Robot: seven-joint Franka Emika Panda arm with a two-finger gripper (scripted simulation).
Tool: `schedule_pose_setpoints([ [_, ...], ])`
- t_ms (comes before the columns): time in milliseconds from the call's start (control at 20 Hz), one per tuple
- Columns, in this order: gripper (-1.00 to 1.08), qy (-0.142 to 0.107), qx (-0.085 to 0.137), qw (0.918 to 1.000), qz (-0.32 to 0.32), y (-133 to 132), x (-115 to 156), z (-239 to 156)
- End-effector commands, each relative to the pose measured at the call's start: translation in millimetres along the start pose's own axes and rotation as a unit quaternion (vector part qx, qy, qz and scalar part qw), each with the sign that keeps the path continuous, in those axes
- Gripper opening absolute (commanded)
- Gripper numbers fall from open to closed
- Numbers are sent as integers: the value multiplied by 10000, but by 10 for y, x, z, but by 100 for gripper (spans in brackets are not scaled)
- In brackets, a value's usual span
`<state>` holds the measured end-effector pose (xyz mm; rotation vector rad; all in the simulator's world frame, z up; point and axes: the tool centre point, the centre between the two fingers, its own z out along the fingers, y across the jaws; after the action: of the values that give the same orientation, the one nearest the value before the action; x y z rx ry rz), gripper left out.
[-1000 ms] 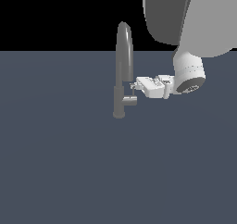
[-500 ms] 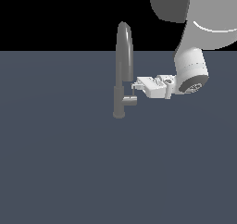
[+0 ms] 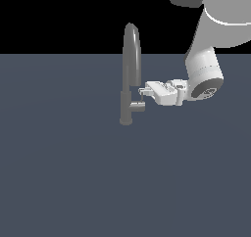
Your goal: Turn on the faucet by rotating a designated handle.
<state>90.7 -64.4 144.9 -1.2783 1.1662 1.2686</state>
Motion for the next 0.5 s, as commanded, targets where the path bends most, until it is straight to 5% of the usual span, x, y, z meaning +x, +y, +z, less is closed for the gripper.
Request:
schedule_pose_setpoints([
  [0, -100, -16, -26, 10000, 12, 70, -5, 0],
  [450, -100, -20, -35, 10000, 9, 266, -7, -1],
])
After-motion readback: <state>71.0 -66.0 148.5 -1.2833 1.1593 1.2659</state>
